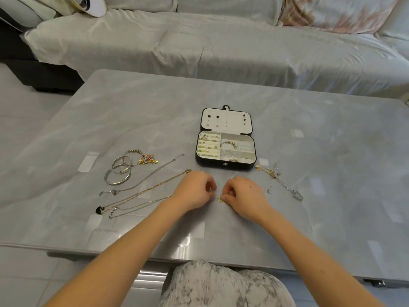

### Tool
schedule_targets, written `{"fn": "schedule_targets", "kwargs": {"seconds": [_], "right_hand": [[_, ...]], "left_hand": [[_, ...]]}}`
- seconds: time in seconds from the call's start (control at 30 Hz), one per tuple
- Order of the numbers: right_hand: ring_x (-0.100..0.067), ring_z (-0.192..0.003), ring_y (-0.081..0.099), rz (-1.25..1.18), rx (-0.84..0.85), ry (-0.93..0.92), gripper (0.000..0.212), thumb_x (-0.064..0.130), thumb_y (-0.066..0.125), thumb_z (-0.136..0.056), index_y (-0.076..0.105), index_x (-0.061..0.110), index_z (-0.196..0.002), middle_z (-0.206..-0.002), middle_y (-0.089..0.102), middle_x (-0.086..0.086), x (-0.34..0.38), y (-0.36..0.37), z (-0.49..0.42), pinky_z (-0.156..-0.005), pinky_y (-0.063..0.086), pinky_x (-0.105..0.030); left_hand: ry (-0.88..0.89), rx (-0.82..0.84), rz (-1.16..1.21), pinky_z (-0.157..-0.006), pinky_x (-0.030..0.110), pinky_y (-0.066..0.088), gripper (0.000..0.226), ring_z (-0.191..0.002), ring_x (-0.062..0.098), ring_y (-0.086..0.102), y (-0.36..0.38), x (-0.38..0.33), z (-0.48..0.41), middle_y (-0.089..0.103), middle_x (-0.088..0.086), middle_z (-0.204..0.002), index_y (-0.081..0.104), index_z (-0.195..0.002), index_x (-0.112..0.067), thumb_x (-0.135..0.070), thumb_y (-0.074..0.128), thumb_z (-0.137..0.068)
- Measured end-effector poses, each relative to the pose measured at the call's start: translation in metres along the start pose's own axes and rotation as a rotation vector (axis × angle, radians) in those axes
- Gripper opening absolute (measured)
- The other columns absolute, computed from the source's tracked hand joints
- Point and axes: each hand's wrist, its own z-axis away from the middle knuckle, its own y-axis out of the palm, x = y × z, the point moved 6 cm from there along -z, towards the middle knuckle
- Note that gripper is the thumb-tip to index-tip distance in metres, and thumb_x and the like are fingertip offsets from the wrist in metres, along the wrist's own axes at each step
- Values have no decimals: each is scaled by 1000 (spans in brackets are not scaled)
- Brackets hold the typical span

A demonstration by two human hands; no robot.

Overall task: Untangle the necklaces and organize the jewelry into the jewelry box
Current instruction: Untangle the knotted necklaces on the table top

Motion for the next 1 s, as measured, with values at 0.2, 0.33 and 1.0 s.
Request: {"fn": "schedule_targets", "kwargs": {"seconds": [0.2, 0.33, 1.0], "right_hand": [[-9, -84, 46, -209, -113, -50, 13, 24, 61, -86, 55, 29, -76, -81, 54, 13, 11, -36, 17, -65, 31, -18], [-6, -74, 56, -425, -144, -61, 16, 15, 60, -85, 55, 26, -75, -75, 60, 11, 24, -68, 33, -65, 41, -17], [-15, -58, 59, -992, -391, -14, 23, -1, 42, -93, 63, 9, -92, -62, 66, -5, 48, -137, 58, -60, 51, -21]], "left_hand": [[83, 41, 509, -73, 14, 46, 27, -87, 8, 60, 4, -14, 22, 68, -7, -92, 69, -102, -19, -23, 76, -76], [113, 18, 812, -78, 18, 49, 20, -88, 12, 64, 0, -28, 35, 72, -2, -88, 71, -99, -17, -16, 72, -80], [-29, 38, 751, -66, 21, 46, 23, -67, 5, 53, -18, 21, 98, 60, -9, -68, 74, -78, -20, -35, 59, -88]]}}
